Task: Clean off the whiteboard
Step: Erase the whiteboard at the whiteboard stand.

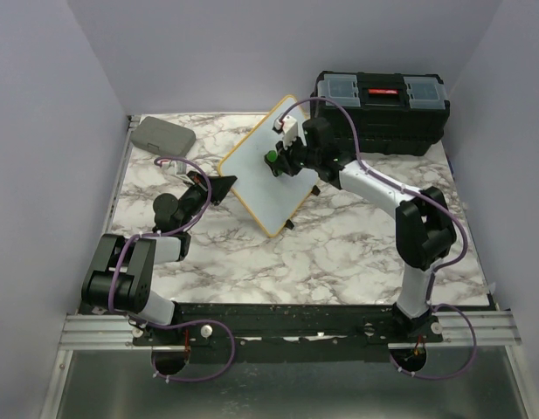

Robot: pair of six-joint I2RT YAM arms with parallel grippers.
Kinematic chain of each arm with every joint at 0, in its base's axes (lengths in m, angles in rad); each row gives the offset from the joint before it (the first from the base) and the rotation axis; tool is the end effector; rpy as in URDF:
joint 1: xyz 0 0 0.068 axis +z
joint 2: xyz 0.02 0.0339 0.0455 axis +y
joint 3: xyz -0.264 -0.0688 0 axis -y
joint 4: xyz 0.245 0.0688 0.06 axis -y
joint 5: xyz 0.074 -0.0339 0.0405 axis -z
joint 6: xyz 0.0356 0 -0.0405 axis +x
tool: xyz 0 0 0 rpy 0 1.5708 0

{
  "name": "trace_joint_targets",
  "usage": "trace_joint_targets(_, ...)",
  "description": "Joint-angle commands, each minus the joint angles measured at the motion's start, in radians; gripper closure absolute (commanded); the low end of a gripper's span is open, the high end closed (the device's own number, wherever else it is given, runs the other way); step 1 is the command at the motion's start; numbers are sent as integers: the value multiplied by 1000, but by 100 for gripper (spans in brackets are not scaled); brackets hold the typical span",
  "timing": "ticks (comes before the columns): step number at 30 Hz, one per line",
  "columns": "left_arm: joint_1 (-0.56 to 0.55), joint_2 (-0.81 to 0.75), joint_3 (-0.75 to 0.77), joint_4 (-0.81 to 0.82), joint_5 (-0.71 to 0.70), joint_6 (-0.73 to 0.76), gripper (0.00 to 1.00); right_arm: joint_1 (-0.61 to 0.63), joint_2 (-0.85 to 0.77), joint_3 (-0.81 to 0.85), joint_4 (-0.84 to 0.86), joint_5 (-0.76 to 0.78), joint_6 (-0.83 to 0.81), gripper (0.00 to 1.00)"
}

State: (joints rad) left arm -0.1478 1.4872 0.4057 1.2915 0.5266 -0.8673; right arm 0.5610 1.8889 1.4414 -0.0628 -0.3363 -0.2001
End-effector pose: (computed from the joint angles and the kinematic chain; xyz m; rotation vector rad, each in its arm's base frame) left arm 0.2630 -0.0572 0.2104 -0.0573 1.4977 -1.1890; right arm 0.3691 0.2458 0.2598 -0.9690 1.8625 0.5687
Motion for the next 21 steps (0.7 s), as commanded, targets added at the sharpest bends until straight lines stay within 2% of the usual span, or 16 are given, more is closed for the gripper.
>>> trace_joint_targets(1, -44, 32, 24, -57, 147, 17, 100, -4, 72, 67, 19, 109, 22, 99)
trace_joint_targets(8, -44, 27, 41, -90, 155, 31, 100, -5, 72, 27, -68, 6, -64, 100)
trace_joint_targets(15, -44, 17, 48, -106, 159, 39, 100, -3, 52, -53, -181, -171, -176, 99)
trace_joint_targets(21, -44, 19, 50, -106, 162, 39, 100, -4, 37, -103, -158, -200, -181, 99)
